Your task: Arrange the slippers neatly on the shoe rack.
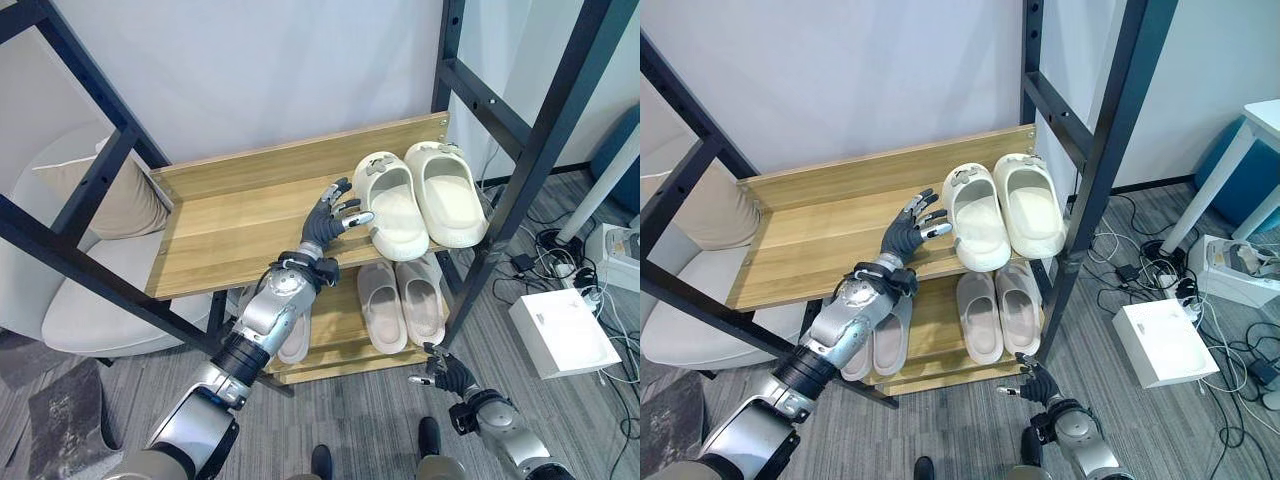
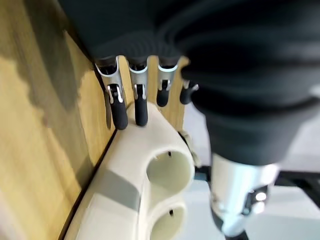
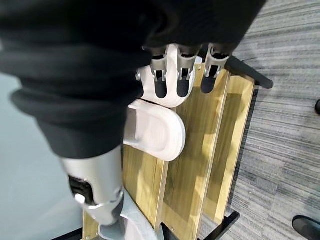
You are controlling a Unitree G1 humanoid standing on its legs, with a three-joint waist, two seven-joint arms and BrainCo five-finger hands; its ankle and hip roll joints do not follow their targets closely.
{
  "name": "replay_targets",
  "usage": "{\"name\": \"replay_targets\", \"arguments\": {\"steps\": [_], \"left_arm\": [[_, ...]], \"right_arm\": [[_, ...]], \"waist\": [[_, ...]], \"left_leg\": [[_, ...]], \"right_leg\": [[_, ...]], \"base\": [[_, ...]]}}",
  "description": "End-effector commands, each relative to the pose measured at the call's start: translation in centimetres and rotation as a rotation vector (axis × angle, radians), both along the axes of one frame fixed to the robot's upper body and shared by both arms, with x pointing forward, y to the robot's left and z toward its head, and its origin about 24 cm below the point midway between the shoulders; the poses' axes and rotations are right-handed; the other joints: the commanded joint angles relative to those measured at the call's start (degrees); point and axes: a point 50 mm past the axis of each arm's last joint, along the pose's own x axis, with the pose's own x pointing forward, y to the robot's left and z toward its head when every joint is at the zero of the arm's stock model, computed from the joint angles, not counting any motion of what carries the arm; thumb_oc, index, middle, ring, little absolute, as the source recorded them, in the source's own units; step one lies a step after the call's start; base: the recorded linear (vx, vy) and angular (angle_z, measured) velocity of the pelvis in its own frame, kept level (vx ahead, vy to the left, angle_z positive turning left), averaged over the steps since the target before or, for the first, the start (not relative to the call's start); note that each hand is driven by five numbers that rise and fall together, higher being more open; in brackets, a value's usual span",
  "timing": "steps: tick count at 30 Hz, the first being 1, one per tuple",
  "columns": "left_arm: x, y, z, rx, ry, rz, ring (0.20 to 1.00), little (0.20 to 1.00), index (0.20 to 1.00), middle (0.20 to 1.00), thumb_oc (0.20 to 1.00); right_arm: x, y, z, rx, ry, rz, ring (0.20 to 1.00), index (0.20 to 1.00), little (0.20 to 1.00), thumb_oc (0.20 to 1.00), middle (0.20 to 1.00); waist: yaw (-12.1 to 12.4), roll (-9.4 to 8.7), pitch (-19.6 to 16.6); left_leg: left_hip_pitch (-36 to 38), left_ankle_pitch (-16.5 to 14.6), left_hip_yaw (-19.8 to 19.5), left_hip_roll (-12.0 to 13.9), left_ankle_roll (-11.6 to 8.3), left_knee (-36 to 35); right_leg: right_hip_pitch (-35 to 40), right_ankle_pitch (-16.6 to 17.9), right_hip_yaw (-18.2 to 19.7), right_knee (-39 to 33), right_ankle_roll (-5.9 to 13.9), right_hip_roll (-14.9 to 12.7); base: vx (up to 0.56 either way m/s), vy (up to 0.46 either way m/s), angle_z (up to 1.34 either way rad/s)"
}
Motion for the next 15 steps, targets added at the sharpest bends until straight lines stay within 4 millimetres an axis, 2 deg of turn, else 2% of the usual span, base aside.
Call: {"name": "replay_targets", "arguments": {"steps": [1,4,9,12,13,15], "left_arm": [[1.1,-2.5,4.5,0.015,-0.171,-0.037,1.0,1.0,1.0,1.0,1.0],[-0.4,-0.5,7.0,-0.067,-0.316,-0.006,1.0,1.0,1.0,1.0,1.0],[-2.4,1.6,9.3,-0.168,-0.458,0.044,1.0,1.0,1.0,1.0,1.0],[-3.9,2.1,11.1,-0.229,-0.565,0.042,1.0,1.0,1.0,1.0,1.0],[-3.9,2.1,11.1,-0.229,-0.564,0.043,1.0,1.0,1.0,1.0,1.0],[-5.8,2.3,12.7,-0.258,-0.676,-0.011,1.0,1.0,1.0,1.0,1.0]], "right_arm": [[1.7,1.2,1.5,0.043,-0.101,0.014,1.0,1.0,1.0,1.0,1.0],[1.1,1.1,1.2,0.056,-0.104,-0.013,1.0,1.0,1.0,1.0,1.0],[1.1,1.6,1.2,0.07,-0.118,-0.022,1.0,1.0,1.0,1.0,1.0],[1.2,1.9,1.2,0.076,-0.124,-0.014,1.0,1.0,1.0,1.0,1.0],[1.1,1.9,1.2,0.076,-0.123,-0.014,1.0,1.0,1.0,1.0,1.0],[1.0,1.9,1.0,0.079,-0.113,-0.019,1.0,1.0,1.0,1.0,1.0]], "waist": [[-1.69,-2.22,0.59],[-0.68,-2.63,0.42],[0.52,-3.1,0.26],[1.17,-3.37,0.1],[1.14,-3.38,0.08],[1.77,-3.65,-0.09]], "left_leg": [[1.77,-2.16,-0.15,-1.19,-0.09,-0.39],[1.79,-2.2,-0.77,-1.18,-0.1,-0.39],[1.62,-2.12,-1.43,-1.26,-0.16,-0.39],[1.54,-2.19,-1.73,-1.38,-0.15,-0.39],[1.54,-2.19,-1.74,-1.38,-0.15,-0.39],[1.45,-2.26,-2.0,-1.44,-0.17,-0.39]], "right_leg": [[4.64,-8.71,-1.24,0.11,2.55,-0.24],[5.09,-8.95,-1.75,0.11,2.46,-0.25],[5.46,-9.06,-2.52,0.11,2.46,-0.44],[5.61,-9.0,-2.85,0.11,2.42,-0.48],[5.61,-9.0,-2.86,0.11,2.42,-0.48],[5.73,-8.97,-3.09,0.11,2.4,-0.51]], "base": [[0.01,-0.006,-0.07],[0.0,-0.008,-0.04],[-0.01,-0.001,0.04],[-0.01,0.002,0.04],[-0.01,0.006,0.05],[-0.02,0.009,0.05]]}}
